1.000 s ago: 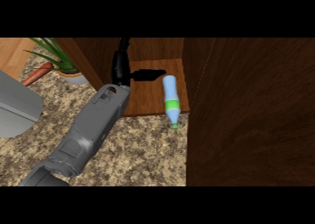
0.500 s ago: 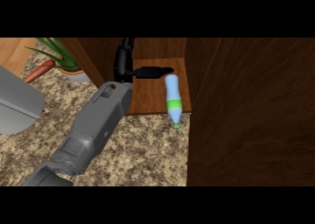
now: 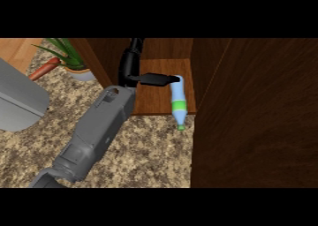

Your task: Pick up the bottled water, place it into the cabinet and close the cabinet

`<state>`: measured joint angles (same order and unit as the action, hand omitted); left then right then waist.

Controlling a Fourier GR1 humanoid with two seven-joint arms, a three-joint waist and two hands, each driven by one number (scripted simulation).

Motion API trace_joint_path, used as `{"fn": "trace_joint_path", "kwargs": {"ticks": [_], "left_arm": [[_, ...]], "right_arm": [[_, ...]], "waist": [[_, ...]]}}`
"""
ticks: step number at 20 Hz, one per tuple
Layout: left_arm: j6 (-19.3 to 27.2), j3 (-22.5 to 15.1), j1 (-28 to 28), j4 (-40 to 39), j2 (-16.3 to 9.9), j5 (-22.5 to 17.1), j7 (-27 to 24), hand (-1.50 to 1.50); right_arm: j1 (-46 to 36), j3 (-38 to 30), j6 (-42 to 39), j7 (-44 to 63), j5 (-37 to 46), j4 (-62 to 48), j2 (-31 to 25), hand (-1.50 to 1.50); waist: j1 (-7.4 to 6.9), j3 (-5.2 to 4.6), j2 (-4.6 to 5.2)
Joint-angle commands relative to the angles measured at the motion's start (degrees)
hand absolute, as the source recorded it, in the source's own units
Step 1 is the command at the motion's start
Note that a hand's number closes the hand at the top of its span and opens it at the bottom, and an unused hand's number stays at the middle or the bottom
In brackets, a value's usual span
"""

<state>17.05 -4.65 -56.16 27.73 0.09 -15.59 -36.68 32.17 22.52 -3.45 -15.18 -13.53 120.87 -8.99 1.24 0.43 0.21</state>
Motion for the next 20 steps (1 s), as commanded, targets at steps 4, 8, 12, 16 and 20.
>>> {"fn": "trace_joint_path", "kwargs": {"ticks": [4,8,12,16,20], "left_arm": [[-2.4,-1.3,12.5,14.7,-2.2,-3.7,3.9,-1.5],[-5.4,-4.2,17.7,23.4,-4.2,-6.5,7.8,-1.5],[-0.7,-9.3,24.7,36.5,-1.4,-6.7,12.1,-1.5],[0.1,-12.8,36.2,50.2,-3.2,-5.9,13.3,-1.5],[0.6,-17.5,46.2,67.9,-6.9,-5.9,21.4,-1.5]], "right_arm": [[-0.2,-0.5,2.2,1.8,0.5,0.2,0.6,-1.5],[1.5,0.5,1.5,-0.1,0.4,0.2,0.6,-1.5],[0.9,3.6,3.6,1.5,3.7,1.1,1.7,-1.5],[2.2,2.6,2.0,2.5,1.1,2.7,-0.3,-1.5],[2.2,0.0,0.6,0.9,-0.6,2.8,-1.7,-1.5]], "waist": [[-3.34,-0.42,-1.07],[-3.98,-0.41,-1.29],[-3.79,-0.42,-1.22],[-3.21,-0.41,-0.9],[-2.8,-0.38,-0.82]]}}
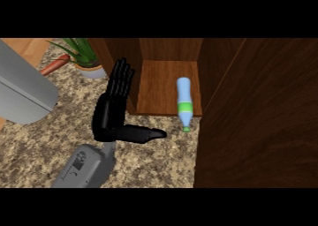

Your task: Pick up the bottled water, place it into the cabinet and close the cabinet

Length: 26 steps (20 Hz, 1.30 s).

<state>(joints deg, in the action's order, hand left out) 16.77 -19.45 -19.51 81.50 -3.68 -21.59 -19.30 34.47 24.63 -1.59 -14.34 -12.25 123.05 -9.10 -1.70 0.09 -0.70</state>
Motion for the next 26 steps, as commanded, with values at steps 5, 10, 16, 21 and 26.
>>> {"fn": "trace_joint_path", "kwargs": {"ticks": [5,10,16,21,26], "left_arm": [[6.0,-10.5,19.6,29.1,-3.4,3.7,9.5,-1.5],[0.6,-8.6,29.9,36.5,-9.2,1.0,4.5,-1.5],[-0.1,-6.8,40.7,46.3,-13.7,0.0,2.1,-1.5],[-4.8,1.5,46.5,48.1,-17.4,-6.0,-0.9,-1.5],[-8.7,2.5,53.5,49.9,-18.3,-7.4,-5.3,-1.5]], "right_arm": [[1.7,1.7,-2.4,-1.9,3.0,1.5,-3.8,-1.5],[0.9,5.8,-4.5,4.2,7.3,3.7,-8.5,1.5],[-1.2,11.4,-8.7,7.0,11.5,7.8,-12.5,1.5],[-3.8,18.8,-7.7,9.5,17.6,8.2,-9.8,1.5],[-6.9,22.2,-6.9,14.9,21.2,10.5,-7.2,1.5]], "waist": [[0.92,-0.04,0.17],[0.87,-0.13,0.39],[0.02,-0.16,0.23],[0.33,-0.25,0.36],[-0.56,-0.33,0.32]]}}
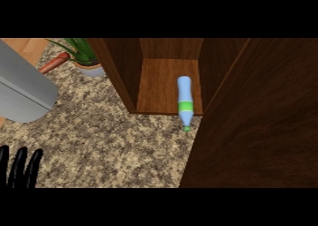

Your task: Pick up the bottled water, place it into the cabinet and close the cabinet

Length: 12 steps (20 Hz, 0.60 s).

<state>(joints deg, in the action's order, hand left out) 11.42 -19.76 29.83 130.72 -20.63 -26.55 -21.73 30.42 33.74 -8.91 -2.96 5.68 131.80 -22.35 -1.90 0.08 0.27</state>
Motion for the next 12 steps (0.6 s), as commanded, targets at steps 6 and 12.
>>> {"fn": "trace_joint_path", "kwargs": {"ticks": [6,12], "left_arm": [[-9.1,8.8,9.1,2.1,-4.0,-8.1,-4.2,-1.5],[-12.3,11.7,11.2,3.5,-5.3,-10.8,-4.2,-1.5]], "right_arm": [[-6.0,12.5,0.4,8.5,1.9,1.2,9.5,1.5],[-11.3,10.5,0.6,13.9,-3.1,-0.6,15.4,1.5]], "waist": [[-1.6,-0.36,-0.49],[-2.99,-0.34,-0.07]]}}
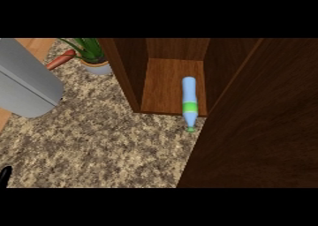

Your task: Pick up the bottled water, place it into the cabinet and close the cabinet

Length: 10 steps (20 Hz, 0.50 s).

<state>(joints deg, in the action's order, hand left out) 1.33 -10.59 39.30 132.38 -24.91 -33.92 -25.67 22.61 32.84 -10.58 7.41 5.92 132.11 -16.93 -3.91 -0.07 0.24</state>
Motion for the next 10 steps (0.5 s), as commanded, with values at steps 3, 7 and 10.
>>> {"fn": "trace_joint_path", "kwargs": {"ticks": [3,7,10], "left_arm": [[-5.0,6.4,3.5,1.0,-2.2,-6.3,-0.8,-1.5],[-12.0,12.0,8.2,0.3,-4.3,-11.4,-2.7,-1.5],[-16.1,13.9,9.8,-3.5,-3.0,-12.1,-5.0,-1.5]], "right_arm": [[-7.5,11.4,2.8,8.3,-2.9,-2.0,13.1,1.5],[-20.9,7.4,9.1,13.6,-7.7,-8.3,16.6,1.5],[-29.7,6.0,14.5,16.7,-11.4,-13.0,16.8,1.5]], "waist": [[0.05,-0.19,-0.24],[0.12,-0.09,-0.1],[1.25,-0.04,-0.14]]}}
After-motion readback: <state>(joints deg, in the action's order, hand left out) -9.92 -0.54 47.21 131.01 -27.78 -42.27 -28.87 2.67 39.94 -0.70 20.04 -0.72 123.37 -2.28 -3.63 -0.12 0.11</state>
